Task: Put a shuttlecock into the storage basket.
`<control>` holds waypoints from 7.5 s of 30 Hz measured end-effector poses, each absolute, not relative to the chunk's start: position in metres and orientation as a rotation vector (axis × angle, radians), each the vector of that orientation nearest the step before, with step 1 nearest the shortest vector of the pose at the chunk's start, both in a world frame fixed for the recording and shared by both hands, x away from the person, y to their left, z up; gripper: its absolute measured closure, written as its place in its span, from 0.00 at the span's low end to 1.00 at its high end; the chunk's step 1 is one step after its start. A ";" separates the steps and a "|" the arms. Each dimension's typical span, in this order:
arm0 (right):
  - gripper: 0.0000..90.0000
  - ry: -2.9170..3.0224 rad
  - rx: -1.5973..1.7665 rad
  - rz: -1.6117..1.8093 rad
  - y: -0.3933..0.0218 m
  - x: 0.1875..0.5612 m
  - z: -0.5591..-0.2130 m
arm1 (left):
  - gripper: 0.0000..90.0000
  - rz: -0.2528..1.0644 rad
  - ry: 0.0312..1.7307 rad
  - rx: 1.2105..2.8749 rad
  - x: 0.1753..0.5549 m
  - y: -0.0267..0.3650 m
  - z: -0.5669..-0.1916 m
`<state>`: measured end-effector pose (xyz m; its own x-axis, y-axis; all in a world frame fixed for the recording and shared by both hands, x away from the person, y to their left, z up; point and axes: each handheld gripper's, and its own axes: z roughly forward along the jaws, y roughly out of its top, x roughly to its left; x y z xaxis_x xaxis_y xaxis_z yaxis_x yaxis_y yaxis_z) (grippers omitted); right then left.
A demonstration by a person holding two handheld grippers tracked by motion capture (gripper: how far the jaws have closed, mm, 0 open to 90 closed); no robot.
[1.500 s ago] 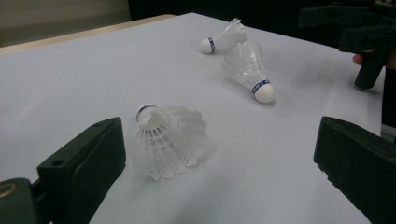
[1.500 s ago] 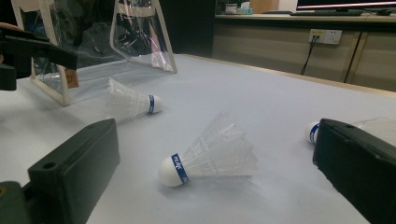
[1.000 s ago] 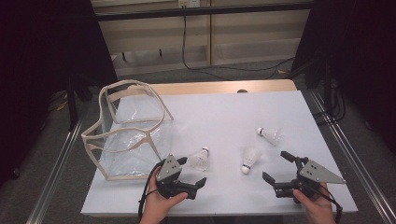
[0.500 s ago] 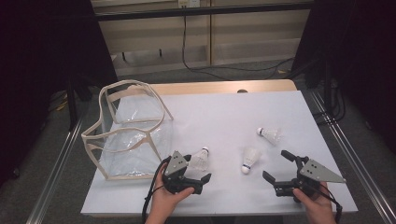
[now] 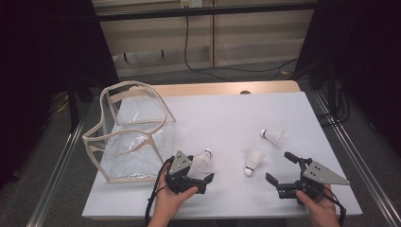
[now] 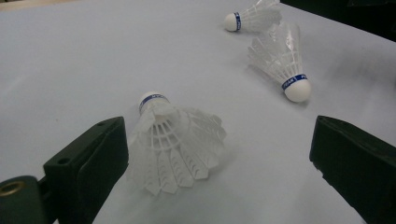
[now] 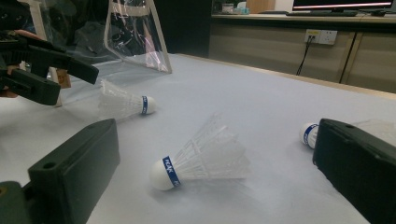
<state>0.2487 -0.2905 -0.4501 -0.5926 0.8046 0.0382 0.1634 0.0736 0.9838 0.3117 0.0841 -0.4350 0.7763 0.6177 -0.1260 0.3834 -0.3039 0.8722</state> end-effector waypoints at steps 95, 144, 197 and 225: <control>0.00 1.836 0.951 1.560 -0.294 0.250 -0.452 | 0.38 0.338 1.026 2.054 0.345 0.079 -0.437; 0.00 1.840 0.953 1.569 -0.294 0.253 -0.453 | 0.97 0.219 1.062 2.056 0.359 0.067 -0.442; 0.00 1.821 0.958 1.590 -0.296 0.253 -0.452 | 0.98 0.026 1.011 2.115 0.359 0.066 -0.392; 0.00 1.820 0.960 1.600 -0.295 0.253 -0.452 | 0.98 0.010 0.998 2.123 0.367 0.062 -0.365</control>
